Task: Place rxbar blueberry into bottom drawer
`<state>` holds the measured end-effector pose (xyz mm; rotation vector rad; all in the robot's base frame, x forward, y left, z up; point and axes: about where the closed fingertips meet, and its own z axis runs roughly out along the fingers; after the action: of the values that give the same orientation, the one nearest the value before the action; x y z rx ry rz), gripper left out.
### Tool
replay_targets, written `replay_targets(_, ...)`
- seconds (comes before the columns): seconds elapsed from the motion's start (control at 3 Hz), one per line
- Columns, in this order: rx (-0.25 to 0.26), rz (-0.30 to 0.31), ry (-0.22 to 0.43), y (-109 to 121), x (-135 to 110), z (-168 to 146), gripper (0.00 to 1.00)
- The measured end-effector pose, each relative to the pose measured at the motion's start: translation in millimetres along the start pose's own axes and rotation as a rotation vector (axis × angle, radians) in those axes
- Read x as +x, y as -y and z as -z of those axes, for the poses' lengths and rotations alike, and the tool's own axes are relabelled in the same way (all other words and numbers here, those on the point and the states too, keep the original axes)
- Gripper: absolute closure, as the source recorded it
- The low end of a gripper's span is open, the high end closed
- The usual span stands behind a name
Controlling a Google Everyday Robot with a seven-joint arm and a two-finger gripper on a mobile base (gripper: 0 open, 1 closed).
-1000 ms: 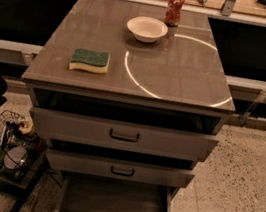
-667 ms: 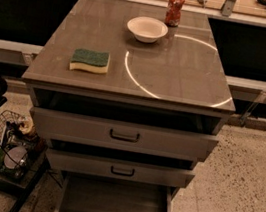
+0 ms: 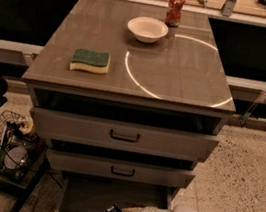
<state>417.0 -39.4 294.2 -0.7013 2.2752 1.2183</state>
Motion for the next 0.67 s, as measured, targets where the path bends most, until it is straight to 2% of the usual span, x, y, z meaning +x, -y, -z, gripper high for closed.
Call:
replay_targets(0.33,-0.022,0.008,0.041,33.8,-19.3,-36.6,1.0)
replay_targets(0.67,-0.051,-0.008,0.064,58.0,-24.6,-72.7,1.0)
